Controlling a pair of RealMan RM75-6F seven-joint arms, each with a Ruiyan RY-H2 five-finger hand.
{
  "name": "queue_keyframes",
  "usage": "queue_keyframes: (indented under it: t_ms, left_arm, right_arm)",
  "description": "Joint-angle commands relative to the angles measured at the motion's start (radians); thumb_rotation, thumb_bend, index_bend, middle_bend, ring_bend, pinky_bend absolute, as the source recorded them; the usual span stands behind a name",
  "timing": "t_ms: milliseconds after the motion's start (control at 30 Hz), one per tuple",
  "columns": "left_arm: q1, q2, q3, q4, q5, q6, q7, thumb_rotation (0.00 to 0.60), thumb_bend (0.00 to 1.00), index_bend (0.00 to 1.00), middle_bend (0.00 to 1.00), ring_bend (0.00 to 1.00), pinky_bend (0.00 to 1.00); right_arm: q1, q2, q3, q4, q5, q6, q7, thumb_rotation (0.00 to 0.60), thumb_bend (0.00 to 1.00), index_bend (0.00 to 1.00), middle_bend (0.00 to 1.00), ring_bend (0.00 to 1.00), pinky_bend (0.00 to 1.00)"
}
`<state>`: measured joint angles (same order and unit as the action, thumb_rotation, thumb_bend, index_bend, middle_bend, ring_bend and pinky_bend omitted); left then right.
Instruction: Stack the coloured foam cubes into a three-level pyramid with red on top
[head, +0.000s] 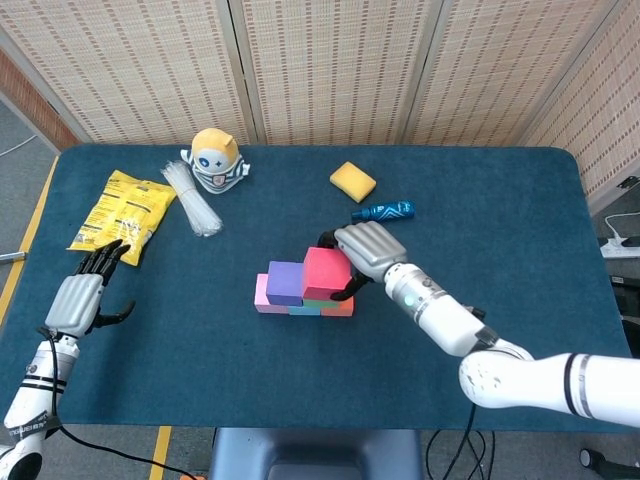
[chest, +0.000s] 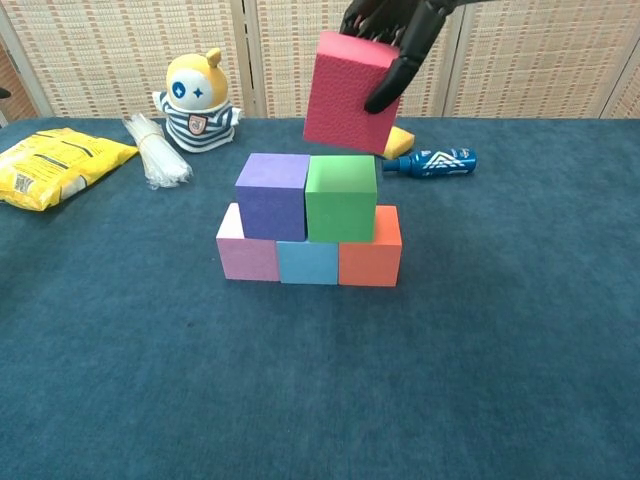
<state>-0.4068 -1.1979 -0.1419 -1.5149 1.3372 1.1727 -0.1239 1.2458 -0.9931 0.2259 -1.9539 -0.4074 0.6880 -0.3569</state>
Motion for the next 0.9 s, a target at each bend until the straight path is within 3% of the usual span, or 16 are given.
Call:
queue_keyframes:
  t_ms: [33,367,900]
  left_arm:
    - [0.001,-0.002,0.002,0.005,0.0,-0.002,-0.007,0.6,0.34,0.06,0.0,0.0,0.11]
    - [0.006,-0.013,0.007,0.035,0.009,0.0,-0.041,0.6,0.34,0.06,0.0,0.0,0.11]
    - [0.009,-0.025,0.015,0.076,0.028,-0.001,-0.098,0.6,0.34,0.06,0.0,0.0,0.11]
  right_arm:
    - [0.087,-0.072,-0.045,0.075,0.104,-0.01,-0.047,0.6,0.25,0.56,0.46,0.36,0.34]
    - [0.195,-0.164,-0.091,0.154,0.224,0.033,-0.093,0.6,0.25,0.55,0.46,0.35,0.33]
    - [0.278,-0.228,-0.11,0.155,0.34,0.148,-0.176,0.6,0.25,0.54,0.46,0.34,0.32]
